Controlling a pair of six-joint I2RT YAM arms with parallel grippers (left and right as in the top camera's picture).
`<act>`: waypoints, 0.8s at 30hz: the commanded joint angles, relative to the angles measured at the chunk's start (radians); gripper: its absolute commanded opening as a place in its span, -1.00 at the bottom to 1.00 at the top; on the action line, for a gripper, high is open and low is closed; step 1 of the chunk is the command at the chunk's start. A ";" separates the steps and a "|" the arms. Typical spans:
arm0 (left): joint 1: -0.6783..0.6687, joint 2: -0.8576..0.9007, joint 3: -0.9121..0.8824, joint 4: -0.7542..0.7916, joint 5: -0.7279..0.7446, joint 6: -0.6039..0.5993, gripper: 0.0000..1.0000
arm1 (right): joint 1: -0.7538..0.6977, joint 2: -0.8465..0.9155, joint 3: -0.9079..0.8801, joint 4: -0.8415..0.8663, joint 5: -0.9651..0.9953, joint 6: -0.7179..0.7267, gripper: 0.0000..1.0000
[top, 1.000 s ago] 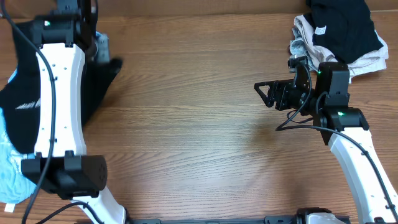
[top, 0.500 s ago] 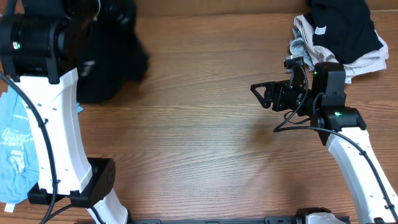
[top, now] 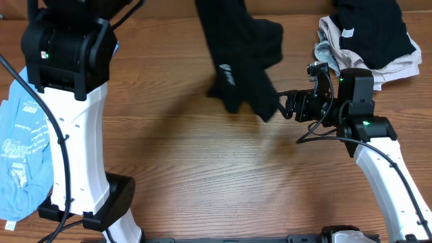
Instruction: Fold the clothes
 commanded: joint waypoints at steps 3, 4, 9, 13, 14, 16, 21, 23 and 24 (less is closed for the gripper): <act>-0.017 -0.010 0.029 0.026 0.024 -0.046 -0.92 | 0.025 0.088 0.002 0.040 -0.067 -0.008 0.56; -0.018 -0.010 0.029 0.027 0.024 -0.049 -0.92 | 0.037 0.106 0.002 0.054 -0.087 -0.008 0.57; -0.018 -0.010 0.029 0.046 0.051 -0.071 -0.92 | 0.134 0.216 0.002 0.166 -0.181 -0.006 0.30; -0.017 -0.010 0.029 0.065 0.054 -0.075 -0.92 | 0.224 0.269 0.002 0.286 -0.315 0.002 -0.34; -0.018 -0.010 0.029 0.068 0.054 -0.075 -0.92 | 0.246 0.271 0.002 0.312 -0.317 0.014 -0.35; -0.018 -0.010 0.029 0.069 0.054 -0.075 -0.92 | 0.278 0.271 0.002 0.352 -0.288 0.052 -0.16; -0.017 -0.010 0.029 0.078 0.053 -0.091 -0.92 | 0.315 0.271 0.002 0.397 -0.214 0.122 0.31; -0.018 -0.010 0.029 0.091 0.053 -0.091 -0.92 | 0.322 0.275 0.002 0.412 -0.202 0.154 0.36; -0.018 -0.010 0.029 0.098 0.053 -0.094 -0.92 | 0.324 0.278 0.002 0.419 -0.199 0.164 0.37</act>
